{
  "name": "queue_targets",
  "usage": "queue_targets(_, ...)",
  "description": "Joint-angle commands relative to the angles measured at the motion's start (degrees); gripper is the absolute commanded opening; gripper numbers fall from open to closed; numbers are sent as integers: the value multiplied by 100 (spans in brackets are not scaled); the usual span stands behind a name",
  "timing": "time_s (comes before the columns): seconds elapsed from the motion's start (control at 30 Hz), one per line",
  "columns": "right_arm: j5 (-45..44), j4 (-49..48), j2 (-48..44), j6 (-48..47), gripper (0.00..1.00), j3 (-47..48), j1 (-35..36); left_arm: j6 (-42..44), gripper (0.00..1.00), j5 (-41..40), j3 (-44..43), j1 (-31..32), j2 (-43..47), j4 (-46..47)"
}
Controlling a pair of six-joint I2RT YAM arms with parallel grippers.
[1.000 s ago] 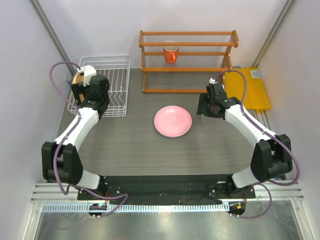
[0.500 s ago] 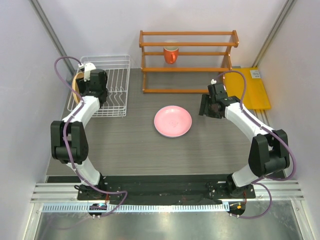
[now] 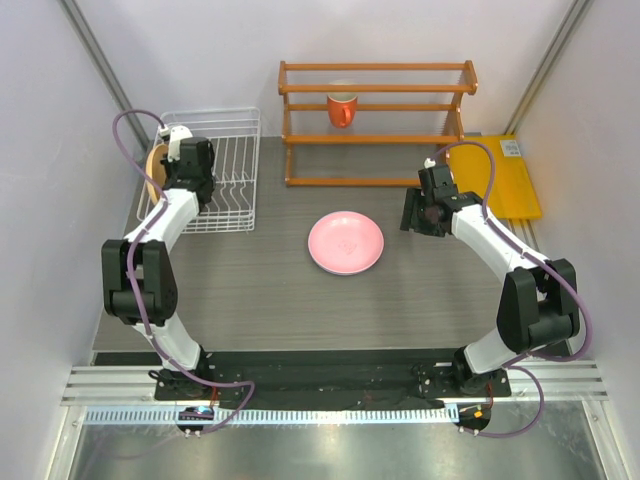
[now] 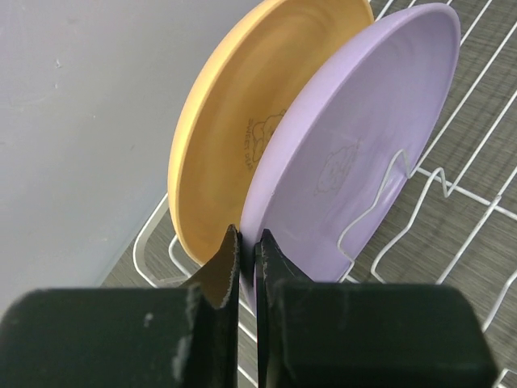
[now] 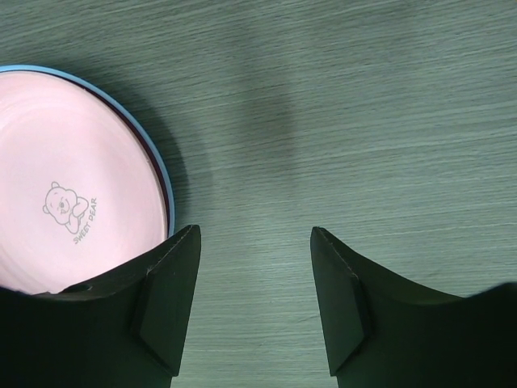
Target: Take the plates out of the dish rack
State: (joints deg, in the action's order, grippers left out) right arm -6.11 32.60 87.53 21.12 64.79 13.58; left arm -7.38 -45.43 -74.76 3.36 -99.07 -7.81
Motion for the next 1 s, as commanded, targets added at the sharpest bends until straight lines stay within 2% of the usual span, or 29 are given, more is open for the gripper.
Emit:
queue_targets(0.0,40,-122,-87,-65,62,-11,-31,-212,0,-71,-311,-2,256,175)
queue_targets(0.3,31,-131,-201,-47,62,-90,-31,534,0,-923,-346,306,643,551)
queue_targets(0.53,31,-131,-350,-38,62,-134,-40,1782,0,-1855,-206,850,792,1405)
queue_targets(0.97,119,-122,-570,-12,63,-160,-31,2170,0,-2286,-91,983,819,1555)
